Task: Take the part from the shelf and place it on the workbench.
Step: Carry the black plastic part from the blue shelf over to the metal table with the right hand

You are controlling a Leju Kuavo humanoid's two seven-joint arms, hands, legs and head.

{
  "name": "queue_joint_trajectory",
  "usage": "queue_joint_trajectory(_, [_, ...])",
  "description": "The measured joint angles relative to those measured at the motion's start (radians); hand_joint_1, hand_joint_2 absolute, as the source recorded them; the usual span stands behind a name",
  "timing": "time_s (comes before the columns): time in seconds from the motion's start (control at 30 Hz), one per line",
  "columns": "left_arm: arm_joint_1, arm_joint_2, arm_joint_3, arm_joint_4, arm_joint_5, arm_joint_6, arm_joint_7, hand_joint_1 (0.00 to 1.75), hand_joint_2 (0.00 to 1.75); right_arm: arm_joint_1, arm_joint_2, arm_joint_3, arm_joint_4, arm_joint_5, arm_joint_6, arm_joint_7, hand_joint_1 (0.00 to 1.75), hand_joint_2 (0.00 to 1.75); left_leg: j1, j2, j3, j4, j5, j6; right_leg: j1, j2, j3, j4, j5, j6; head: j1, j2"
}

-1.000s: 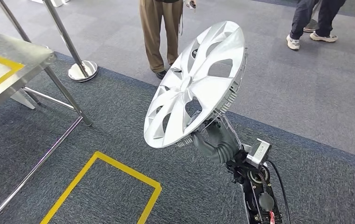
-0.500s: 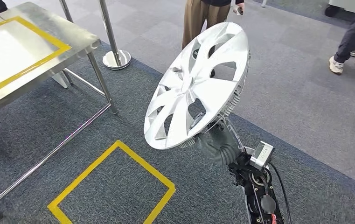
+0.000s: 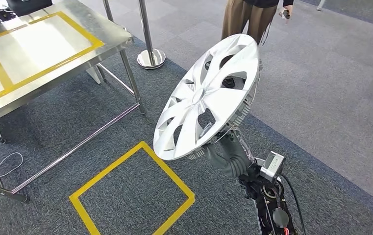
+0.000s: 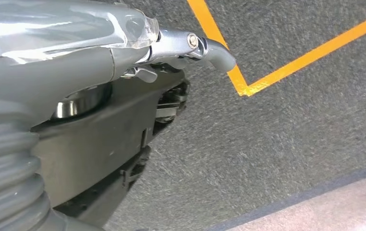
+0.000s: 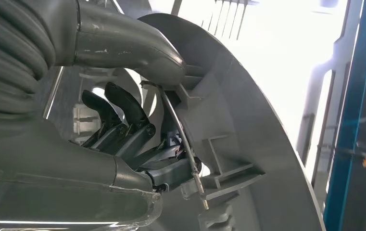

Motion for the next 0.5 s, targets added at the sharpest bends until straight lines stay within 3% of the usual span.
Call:
queue_joint_trajectory(0.03, [-0.001,0.001,-0.004,0.000,-0.005,-0.001,0.002,0.00,1.75,0.003,0.000,0.000,0.000,0.000,0.000,0.000,1.75,1.75,-0.001,0.008,0.029,-0.056,0.031,0.002,0.000,-0.012,0.003,0.000,-0.002,0.002,0.000,0.000])
queue_joint_trajectory(0.1, [-0.002,0.002,-0.009,0.000,-0.009,-0.004,0.007,0.00,1.75,0.005,-0.001,-0.001,-0.003,0.000,0.000,0.000,1.75,1.75,-0.006,0.054,0.112,-0.204,0.087,0.009,0.005,-0.033,0.009,0.001,-0.009,0.008,0.001,0.000])
queue_joint_trajectory(0.17, [-0.006,0.002,-0.012,0.000,-0.010,-0.006,0.008,0.00,1.75,0.007,-0.003,-0.001,-0.008,-0.001,0.000,-0.001,1.75,1.75,-0.014,0.082,0.150,-0.274,0.102,0.019,0.011,-0.051,0.014,0.000,-0.014,0.017,0.002,0.000])
queue_joint_trajectory(0.23, [-0.006,0.002,-0.014,0.000,-0.010,-0.008,0.009,0.00,1.75,0.008,-0.004,-0.001,-0.011,0.000,0.000,-0.001,1.75,1.75,-0.015,0.060,0.150,-0.278,0.102,0.029,0.012,-0.071,0.021,-0.004,-0.017,0.027,0.003,0.000])
queue_joint_trajectory(0.3, [-0.005,0.002,-0.015,0.000,-0.010,-0.008,0.008,0.00,1.75,0.008,-0.004,-0.001,-0.015,-0.001,0.000,-0.001,1.75,1.75,-0.009,0.036,0.155,-0.284,0.107,0.040,0.009,-0.050,0.020,0.013,-0.034,0.039,0.005,0.000])
queue_joint_trajectory(0.37, [-0.006,-0.001,-0.016,0.000,-0.010,-0.008,0.008,0.00,1.75,0.009,-0.007,-0.001,-0.019,-0.001,0.000,-0.001,1.75,1.75,-0.001,0.012,0.159,-0.287,0.109,0.048,0.006,0.007,-0.023,0.109,-0.086,0.047,0.011,0.000])
queue_joint_trajectory(0.43, [-0.006,-0.003,-0.017,0.000,-0.010,-0.007,0.008,0.00,1.75,0.014,-0.012,0.000,-0.020,0.000,0.000,-0.001,1.75,1.75,-0.001,-0.015,0.159,-0.286,0.109,0.052,0.005,0.036,-0.096,0.251,-0.140,0.049,0.015,0.000])
queue_joint_trajectory(0.47, [-0.006,-0.003,-0.017,0.000,-0.010,-0.007,0.008,0.00,1.75,0.017,-0.013,0.000,-0.021,0.000,0.000,-0.001,1.75,1.75,-0.001,-0.030,0.160,-0.286,0.108,0.052,0.005,0.038,-0.119,0.290,-0.145,0.049,0.015,0.000])
queue_joint_trajectory(0.5, [-0.005,-0.003,-0.017,0.000,-0.010,-0.006,0.008,0.00,1.75,0.020,-0.015,0.000,-0.021,0.000,0.000,-0.001,1.75,1.75,-0.001,-0.045,0.161,-0.285,0.108,0.052,0.005,0.040,-0.124,0.289,-0.130,0.047,0.015,0.000])
